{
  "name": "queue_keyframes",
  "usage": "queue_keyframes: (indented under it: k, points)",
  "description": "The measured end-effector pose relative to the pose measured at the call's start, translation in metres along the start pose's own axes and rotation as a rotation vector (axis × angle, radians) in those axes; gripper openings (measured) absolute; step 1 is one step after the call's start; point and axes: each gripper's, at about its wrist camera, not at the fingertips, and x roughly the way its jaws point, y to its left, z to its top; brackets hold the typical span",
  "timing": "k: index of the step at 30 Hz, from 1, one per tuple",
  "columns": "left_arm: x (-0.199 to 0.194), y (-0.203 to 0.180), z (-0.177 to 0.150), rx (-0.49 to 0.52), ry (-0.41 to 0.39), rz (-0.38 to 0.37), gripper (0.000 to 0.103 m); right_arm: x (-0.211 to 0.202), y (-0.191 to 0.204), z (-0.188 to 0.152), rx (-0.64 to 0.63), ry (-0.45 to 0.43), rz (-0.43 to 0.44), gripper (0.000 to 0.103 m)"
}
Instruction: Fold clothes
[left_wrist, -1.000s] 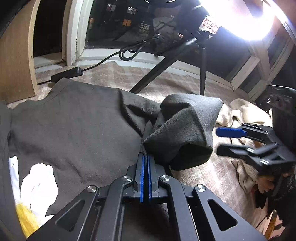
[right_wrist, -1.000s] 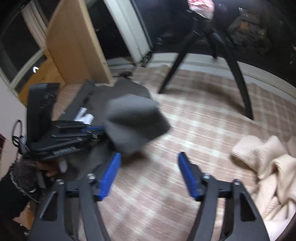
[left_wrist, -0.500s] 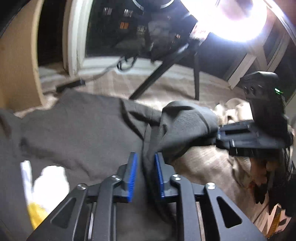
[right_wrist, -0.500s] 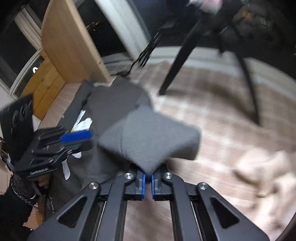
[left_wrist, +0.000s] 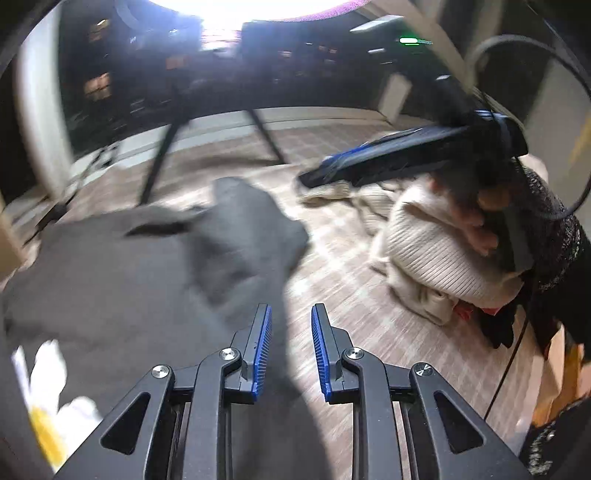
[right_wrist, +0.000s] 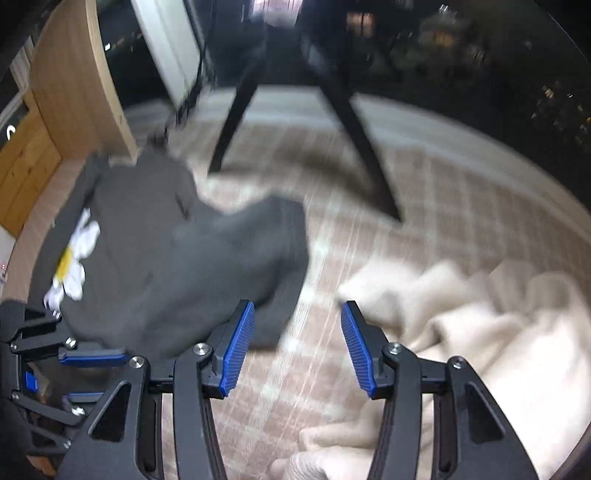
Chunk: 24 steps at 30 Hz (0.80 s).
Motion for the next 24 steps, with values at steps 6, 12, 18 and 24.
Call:
queue_keyframes:
  k: [6,12,18,24]
  points:
    - [0.016,0.012,0.004,-0.029,0.039,0.033,0.021,0.02,0.008,-0.013,-0.06,0.045,0.005,0.05]
    - [-0.037,0.055,-0.01,-0.084,-0.031,0.146,0.022,0.019,0.014,-0.014,-0.102,0.038,0.016,0.041]
    - [-0.017,0.104,-0.036,-0.159,0.101,0.206,0.022,-0.002,0.019,-0.019,-0.12,0.097,0.114,0.005]
    - [-0.013,0.109,-0.042,-0.156,0.109,0.194,0.023,-0.081,-0.009,-0.035,-0.075,0.082,0.07,0.005]
